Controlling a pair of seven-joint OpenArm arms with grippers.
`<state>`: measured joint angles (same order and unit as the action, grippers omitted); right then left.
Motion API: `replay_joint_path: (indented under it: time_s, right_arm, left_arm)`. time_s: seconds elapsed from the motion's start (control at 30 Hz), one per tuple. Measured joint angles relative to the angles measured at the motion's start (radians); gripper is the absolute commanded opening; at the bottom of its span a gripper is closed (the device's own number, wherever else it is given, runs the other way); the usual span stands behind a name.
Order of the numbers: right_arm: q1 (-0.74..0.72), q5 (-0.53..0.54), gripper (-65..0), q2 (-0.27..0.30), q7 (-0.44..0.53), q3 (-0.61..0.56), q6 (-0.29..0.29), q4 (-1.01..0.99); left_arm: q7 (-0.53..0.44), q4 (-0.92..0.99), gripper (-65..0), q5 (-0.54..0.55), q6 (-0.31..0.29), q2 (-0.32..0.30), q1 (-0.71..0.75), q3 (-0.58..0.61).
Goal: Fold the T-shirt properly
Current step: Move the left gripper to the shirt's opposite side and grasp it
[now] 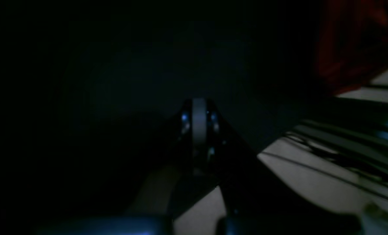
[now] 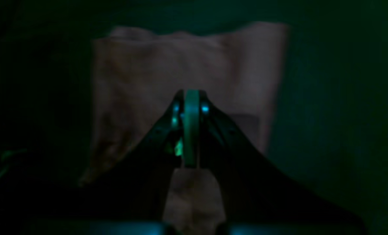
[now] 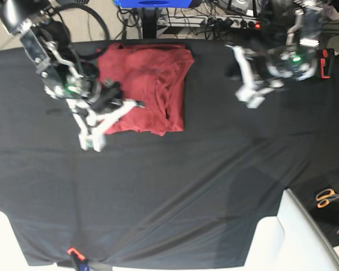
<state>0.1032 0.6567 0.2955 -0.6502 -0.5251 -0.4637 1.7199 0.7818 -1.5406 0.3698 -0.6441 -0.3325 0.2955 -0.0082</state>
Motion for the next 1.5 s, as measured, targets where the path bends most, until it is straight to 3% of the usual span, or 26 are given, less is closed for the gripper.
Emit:
replay_joint_path:
  time_s: [0.03, 0.1, 0.17, 0.23, 0.3, 0.37, 0.47, 0.63, 0.73, 0.8, 0.9, 1.03, 1.1, 1.27, 1.4, 1.5]
  right_arm:
    - [0.007, 0.0, -64.8, -0.001, -0.002, 0.006, 0.0, 0.0]
    - [0.019, 0.006, -64.8, 0.005, -0.001, 0.018, 0.004, 0.0]
    - [0.026, 0.008, -64.8, 0.026, -0.001, 0.02, 0.004, 0.0]
    - [0.031, 0.0, -64.8, 0.041, 0.001, 0.026, 0.0, 0.0]
    - [0.032, 0.0, -64.8, 0.048, 0.0, 0.026, 0.0, 0.0]
    - [0.034, 0.001, -64.8, 0.048, 0.0, 0.026, 0.002, 0.0]
    - [0.036, 0.004, -64.8, 0.049, 0.0, 0.026, 0.003, 0.0]
    - [0.036, 0.005, -64.8, 0.049, 0.0, 0.026, 0.003, 0.0]
    - [0.036, 0.005, -64.8, 0.048, 0.0, 0.026, 0.003, -0.002]
    - [0.037, 0.004, -64.8, 0.048, 0.0, 0.026, 0.003, -0.004]
    - [0.037, 0.005, -64.8, 0.05, -0.003, 0.026, 0.003, -0.005]
    - [0.039, 0.008, -64.8, 0.051, -0.003, 0.026, 0.003, -0.005]
    - [0.045, 0.008, -64.8, 0.048, -0.002, 0.026, 0.003, -0.005]
    - [0.071, 0.008, -64.8, 0.046, -0.004, 0.026, 0.002, -0.005]
    - [0.095, 0.008, -64.8, 0.031, -0.003, 0.026, 0.003, -0.005]
    - [0.112, 0.009, -64.8, 0.024, -0.005, 0.026, 0.003, -0.005]
  left_arm:
    - [0.013, 0.017, -65.0, 0.001, -0.041, 0.015, -0.012, 0.005]
    - [0.04, 0.045, -61.9, 0.004, -0.047, 0.044, -0.023, 0.003]
    - [0.041, 0.075, -45.4, 0.005, -0.046, 0.051, -0.027, 0.003]
    - [0.031, 0.102, -33.6, 0.035, -0.066, 0.051, -0.027, -0.026]
    - [0.023, 0.128, -26.0, 0.101, -0.068, 0.053, -0.03, -0.061]
    - [0.04, 0.134, -23.9, 0.161, -0.06, 0.049, -0.035, -0.085]
    - [0.067, 0.139, -23.9, 0.275, -0.038, 0.034, -0.038, -0.1]
    - [0.222, 0.14, -24.0, 0.503, -0.044, 0.022, -0.044, -0.167]
    - [0.358, 0.14, -25.0, 0.544, -0.045, 0.019, -0.087, -0.165]
    - [0.397, 0.139, -30.1, 0.583, -0.045, 0.032, -0.113, -0.166]
    - [0.465, 0.138, -41.6, 0.682, 0.047, 0.067, -0.122, -0.167]
    - [0.49, 0.138, -48.7, 0.824, 0.083, 0.06, -0.113, -0.162]
    - [0.491, 0.137, -49.0, 0.881, 0.156, 0.061, -0.116, -0.162]
    - [0.507, 0.138, -48.5, 0.889, 0.349, 0.061, -0.111, -0.161]
    - [0.505, 0.138, -48.2, 0.888, 0.432, 0.06, -0.119, -0.124]
    - [0.502, 0.143, -37.8, 0.888, 0.491, 0.064, -0.141, -0.074]
